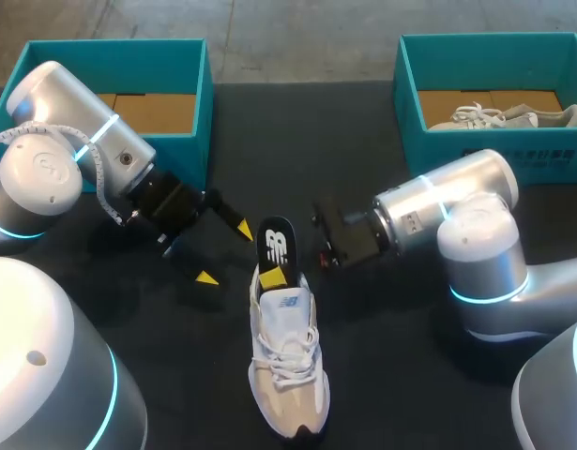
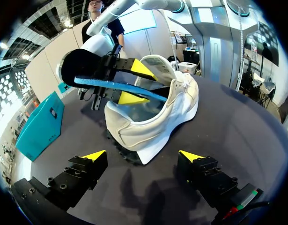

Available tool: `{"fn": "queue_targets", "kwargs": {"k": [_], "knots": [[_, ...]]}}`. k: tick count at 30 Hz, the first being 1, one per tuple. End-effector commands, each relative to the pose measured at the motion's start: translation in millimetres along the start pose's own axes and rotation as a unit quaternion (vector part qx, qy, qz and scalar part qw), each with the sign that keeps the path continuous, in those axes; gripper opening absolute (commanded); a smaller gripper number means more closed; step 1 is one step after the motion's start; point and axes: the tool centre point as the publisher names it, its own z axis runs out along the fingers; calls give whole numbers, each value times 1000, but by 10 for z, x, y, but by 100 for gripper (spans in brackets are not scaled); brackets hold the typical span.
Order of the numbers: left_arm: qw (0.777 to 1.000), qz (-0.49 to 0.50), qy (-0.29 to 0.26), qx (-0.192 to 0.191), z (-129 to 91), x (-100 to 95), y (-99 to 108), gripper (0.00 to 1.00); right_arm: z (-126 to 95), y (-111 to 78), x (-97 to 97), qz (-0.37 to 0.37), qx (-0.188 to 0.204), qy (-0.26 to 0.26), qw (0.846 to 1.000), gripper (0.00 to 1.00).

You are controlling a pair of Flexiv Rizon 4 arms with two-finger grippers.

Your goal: Take the shoe out of the shoebox, open the shoe tongue, remove and reinsert the insole, then place the shoe into the shoebox

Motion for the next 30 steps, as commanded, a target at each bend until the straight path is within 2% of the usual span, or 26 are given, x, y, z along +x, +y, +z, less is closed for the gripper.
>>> {"fn": "queue_targets", "kwargs": {"k": [1, 6, 10, 12, 15, 30], "knots": [[1000, 0, 1, -2, 7, -7, -3, 100, -14, 86, -5, -2, 9, -1, 1000, 30], [1000, 0, 1, -2, 7, -7, -3, 100, -34, 137, -6, -6, 9, -2, 1000, 31], [1000, 0, 1, -2, 7, -7, -3, 100, -37, 149, -7, -8, 5, -4, 1000, 26], [1000, 0, 1, -2, 7, -7, -3, 100, -36, 149, -7, -7, 1, -5, 1000, 18], [1000, 0, 1, -2, 7, -7, -3, 100, -33, 141, -12, -7, -2, -4, 1000, 0], [1000, 0, 1, -2, 7, -7, -3, 100, 3, 50, -31, 0, -4, 2, 1000, 0]]}}
